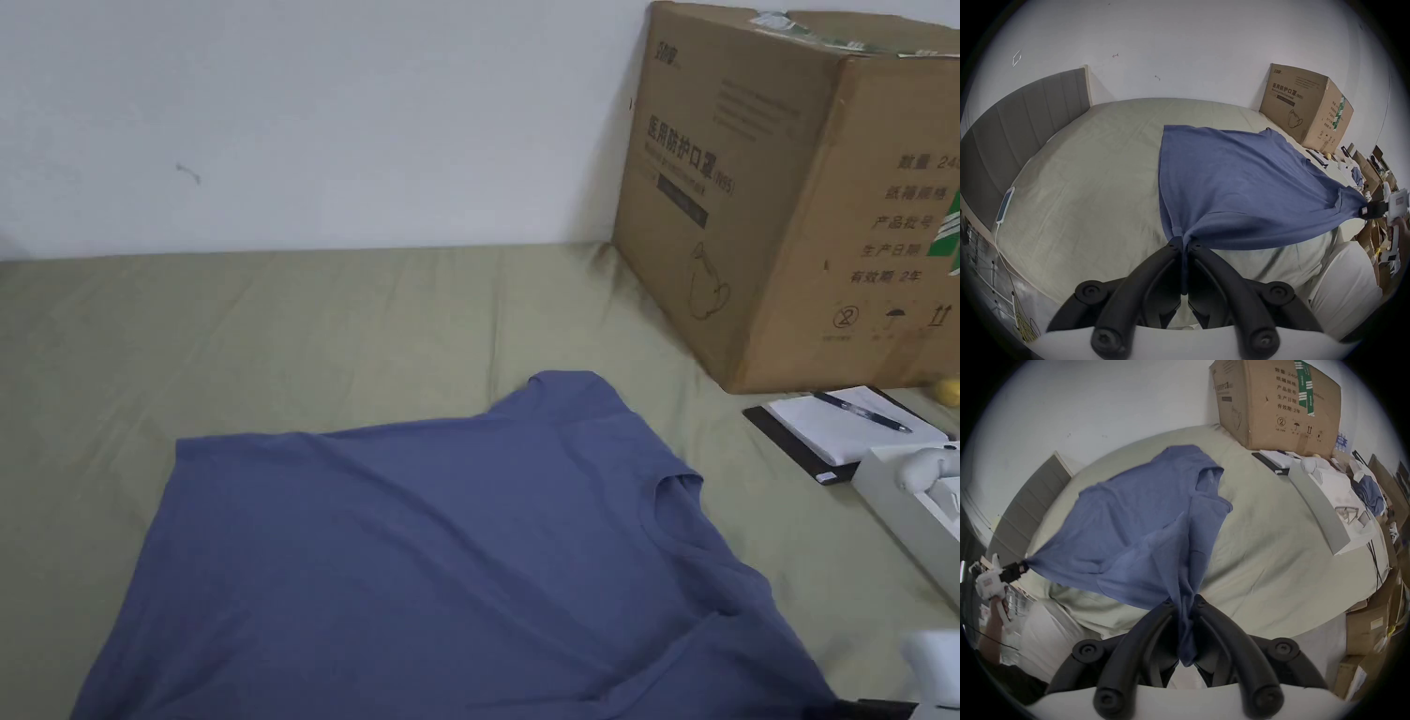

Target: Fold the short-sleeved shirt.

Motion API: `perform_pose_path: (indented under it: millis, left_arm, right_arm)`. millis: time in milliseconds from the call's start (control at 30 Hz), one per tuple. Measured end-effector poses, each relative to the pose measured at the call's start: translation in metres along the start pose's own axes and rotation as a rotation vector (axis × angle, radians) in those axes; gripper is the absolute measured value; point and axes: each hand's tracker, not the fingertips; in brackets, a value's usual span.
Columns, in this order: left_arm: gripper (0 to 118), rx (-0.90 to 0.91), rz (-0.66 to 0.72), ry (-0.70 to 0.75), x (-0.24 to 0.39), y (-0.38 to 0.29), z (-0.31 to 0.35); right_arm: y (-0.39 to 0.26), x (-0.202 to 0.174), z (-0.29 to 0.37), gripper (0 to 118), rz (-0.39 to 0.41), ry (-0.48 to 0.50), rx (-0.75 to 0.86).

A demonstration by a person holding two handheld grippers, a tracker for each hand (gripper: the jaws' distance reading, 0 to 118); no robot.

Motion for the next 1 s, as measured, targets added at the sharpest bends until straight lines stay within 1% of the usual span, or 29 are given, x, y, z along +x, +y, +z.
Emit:
perform_pose_path:
  millis: [67, 100, 167, 233, 300, 367, 400, 433, 533, 567, 600, 667, 700, 733, 767, 800, 833, 867, 933, 967, 1000]
  left_arm:
    - [2, -0.022, -0.013, -0.007, -0.001, 0.018, -0.008]
    - [2, -0.045, -0.017, -0.010, -0.002, 0.029, -0.016]
    - [2, -0.083, -0.022, -0.015, -0.005, 0.054, -0.039]
    - [2, -0.124, -0.015, -0.013, -0.007, 0.081, -0.071]
    - [2, -0.150, 0.024, -0.012, -0.010, 0.107, -0.109]
    - [2, -0.186, 0.093, -0.002, -0.014, 0.127, -0.148]
    - [2, -0.199, 0.116, 0.005, -0.012, 0.133, -0.163]
    - [2, -0.209, 0.109, 0.028, -0.012, 0.137, -0.177]
    - [3, -0.237, 0.092, 0.028, -0.006, 0.142, -0.215]
    - [5, -0.240, 0.098, 0.045, -0.005, 0.139, -0.222]
    - [14, -0.220, 0.116, 0.047, -0.006, 0.137, -0.226]
    - [56, -0.202, 0.134, 0.061, -0.016, 0.134, -0.234]
    - [79, -0.186, 0.150, 0.065, -0.019, 0.132, -0.233]
    - [100, -0.151, 0.162, 0.068, -0.022, 0.130, -0.227]
    - [106, -0.100, 0.169, 0.085, -0.024, 0.129, -0.217]
    - [106, -0.041, 0.176, 0.065, -0.023, 0.127, -0.203]
    - [106, 0.013, 0.170, -0.019, -0.025, 0.124, -0.189]
    - [106, 0.083, 0.177, -0.097, -0.026, 0.117, -0.170]
    - [106, 0.151, 0.203, -0.124, -0.022, 0.105, -0.136]
    - [106, 0.170, 0.216, -0.137, -0.019, 0.099, -0.119]
    - [106, 0.154, 0.215, -0.134, -0.013, 0.092, -0.100]
  right_arm:
    - [0.021, -0.007, 0.001, 9, 0.021, -0.022, 0.000]
    - [0.036, -0.009, -0.003, 9, 0.051, -0.049, -0.017]
    - [0.068, -0.013, -0.019, 9, 0.087, -0.060, -0.032]
    - [0.104, -0.014, -0.046, 9, 0.101, -0.065, -0.044]
    - [0.140, -0.016, -0.083, 9, 0.111, -0.092, -0.064]
    - [0.171, -0.013, -0.125, 9, 0.091, -0.111, -0.087]
    - [0.183, -0.011, -0.146, 9, 0.069, -0.123, -0.102]
    - [0.191, -0.009, -0.164, 9, 0.039, -0.130, -0.123]
    - [0.202, 0.002, -0.219, 9, -0.064, -0.155, -0.182]
    - [0.203, 0.003, -0.232, 9, -0.085, -0.179, -0.211]
    - [0.202, 0.005, -0.242, 10, -0.103, -0.195, -0.218]
    - [0.198, 0.004, -0.246, 41, -0.088, -0.192, -0.179]
    - [0.196, 0.002, -0.244, 64, -0.073, -0.204, -0.121]
    - [0.192, 0.001, -0.239, 102, -0.065, -0.202, -0.061]
    - [0.184, -0.003, -0.225, 117, -0.055, -0.183, 0.020]
    - [0.178, -0.005, -0.209, 117, -0.046, -0.175, 0.108]
    - [0.173, -0.008, -0.195, 114, -0.041, -0.166, 0.182]
    - [0.165, -0.011, -0.176, 115, -0.032, -0.141, 0.234]
    - [0.145, -0.026, -0.140, 115, -0.001, -0.095, 0.301]
    - [0.134, -0.035, -0.121, 115, 0.009, -0.108, 0.322]
    - [0.121, -0.043, -0.101, 115, 0.009, -0.096, 0.364]
